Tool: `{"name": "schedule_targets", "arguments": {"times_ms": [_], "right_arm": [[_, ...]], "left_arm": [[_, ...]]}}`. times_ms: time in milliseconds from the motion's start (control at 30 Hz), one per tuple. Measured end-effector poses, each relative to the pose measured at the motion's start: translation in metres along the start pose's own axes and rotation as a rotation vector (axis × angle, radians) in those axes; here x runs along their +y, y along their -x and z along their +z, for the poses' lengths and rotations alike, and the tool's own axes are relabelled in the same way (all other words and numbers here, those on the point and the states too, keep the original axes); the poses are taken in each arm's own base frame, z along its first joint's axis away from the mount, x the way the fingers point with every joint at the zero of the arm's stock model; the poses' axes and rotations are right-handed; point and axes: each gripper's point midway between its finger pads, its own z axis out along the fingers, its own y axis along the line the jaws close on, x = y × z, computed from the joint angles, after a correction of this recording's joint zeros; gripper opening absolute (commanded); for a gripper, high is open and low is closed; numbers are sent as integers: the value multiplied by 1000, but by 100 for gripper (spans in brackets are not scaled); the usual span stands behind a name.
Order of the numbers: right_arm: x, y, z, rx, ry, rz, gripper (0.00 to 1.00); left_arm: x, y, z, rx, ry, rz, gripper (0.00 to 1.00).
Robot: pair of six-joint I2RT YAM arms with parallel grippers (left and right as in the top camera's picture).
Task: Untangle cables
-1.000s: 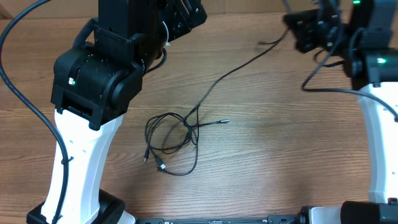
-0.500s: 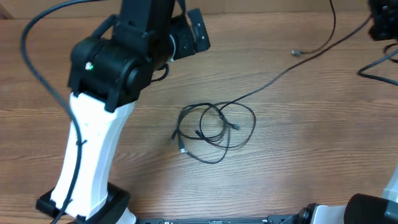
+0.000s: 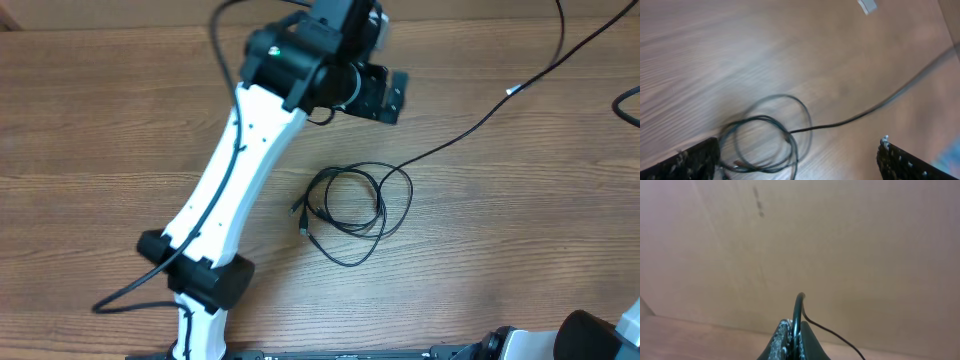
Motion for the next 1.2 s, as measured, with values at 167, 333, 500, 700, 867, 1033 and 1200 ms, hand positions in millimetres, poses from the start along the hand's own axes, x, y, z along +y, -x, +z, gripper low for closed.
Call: {"name": "schedule_targets", "arguments": {"times_ms": [167, 333, 500, 700, 867, 1033, 1200], "right_arm": [[15, 16, -6, -31, 48, 18, 4], [31, 20, -9, -34, 137, 61, 4], [38, 20, -10, -28, 178, 87, 4], [48, 25, -11, -40, 228, 93, 4], [55, 26, -13, -35, 271, 107, 4], [59, 25, -14, -26, 295, 118, 4], [53, 13, -13, 14, 258, 143, 4]], "left_arm": [[-29, -17, 34, 110, -184, 151, 100], [-48, -30, 51, 164, -311, 280, 100], [-56, -44, 61, 209, -362, 365, 99], [-82, -53, 70, 201, -397, 486, 45], [-105, -71, 97, 241, -408, 539, 5], [-103, -80, 126, 286, -383, 516, 4], [-78, -67, 134, 277, -285, 426, 4]]}}
